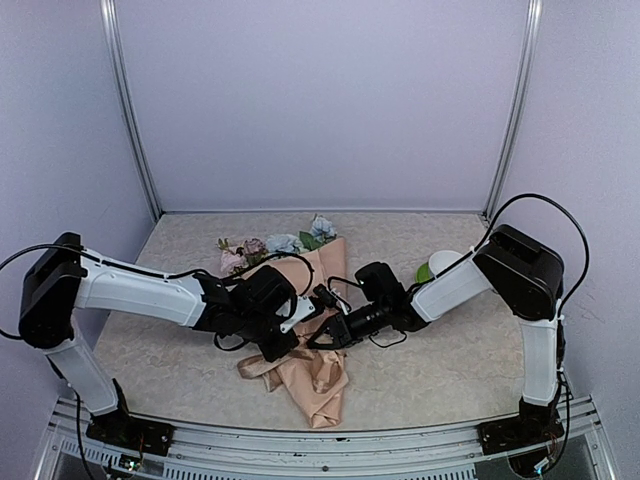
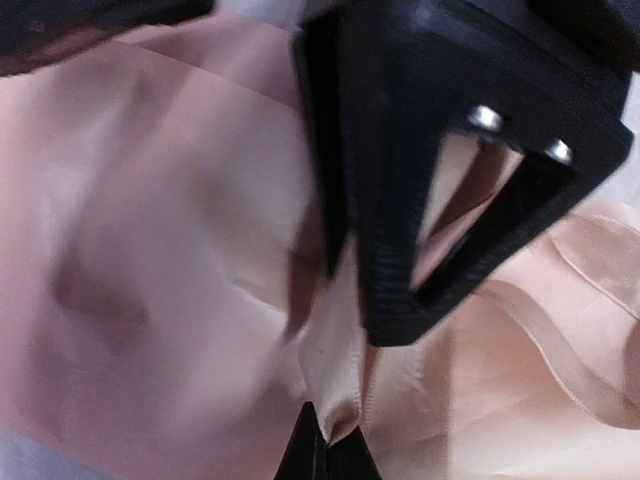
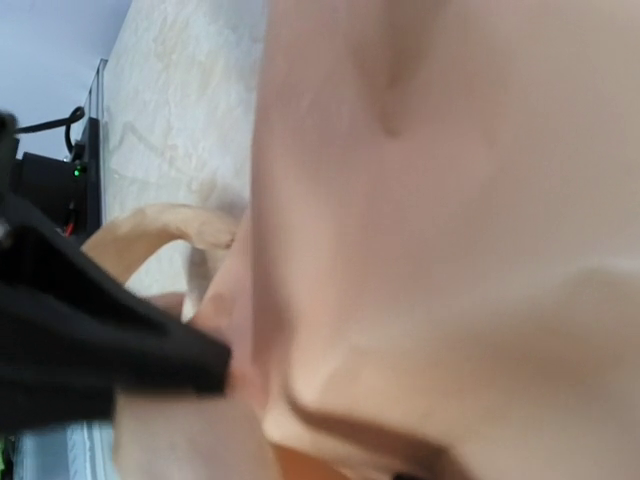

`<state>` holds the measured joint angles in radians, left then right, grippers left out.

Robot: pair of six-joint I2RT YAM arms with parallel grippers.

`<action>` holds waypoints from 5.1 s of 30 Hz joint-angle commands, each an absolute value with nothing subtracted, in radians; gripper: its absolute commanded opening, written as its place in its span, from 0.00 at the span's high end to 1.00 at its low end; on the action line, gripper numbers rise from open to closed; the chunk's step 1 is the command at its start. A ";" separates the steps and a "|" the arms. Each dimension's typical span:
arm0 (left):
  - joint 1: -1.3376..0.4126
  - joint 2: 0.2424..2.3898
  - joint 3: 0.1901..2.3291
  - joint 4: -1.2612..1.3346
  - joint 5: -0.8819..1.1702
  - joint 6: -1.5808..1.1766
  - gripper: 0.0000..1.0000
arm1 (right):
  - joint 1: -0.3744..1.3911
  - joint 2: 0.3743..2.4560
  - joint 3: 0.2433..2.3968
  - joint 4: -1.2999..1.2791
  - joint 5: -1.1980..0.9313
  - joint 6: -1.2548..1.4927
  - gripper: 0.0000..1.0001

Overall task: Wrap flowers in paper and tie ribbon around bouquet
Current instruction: Cross the ribbon over the folded bouquet.

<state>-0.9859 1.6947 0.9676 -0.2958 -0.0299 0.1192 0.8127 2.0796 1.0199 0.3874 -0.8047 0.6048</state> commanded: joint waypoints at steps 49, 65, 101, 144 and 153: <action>-0.924 1.376 0.914 -0.280 0.307 -0.018 0.50 | 0.797 2.057 1.010 0.288 -0.785 0.583 0.68; -0.919 1.622 0.936 -0.315 0.297 -0.037 0.65 | 0.796 2.058 1.005 0.289 -0.784 0.584 0.69; -0.924 1.665 1.021 -0.410 0.127 -0.035 0.92 | 0.792 2.053 0.999 0.297 -0.783 0.581 0.69; -0.842 1.555 0.816 0.081 0.011 -0.232 0.93 | 0.788 1.994 0.995 0.253 -0.769 0.563 0.71; -0.840 1.737 0.827 0.162 0.102 -0.292 0.95 | 0.776 1.915 0.989 0.173 -0.722 0.523 0.61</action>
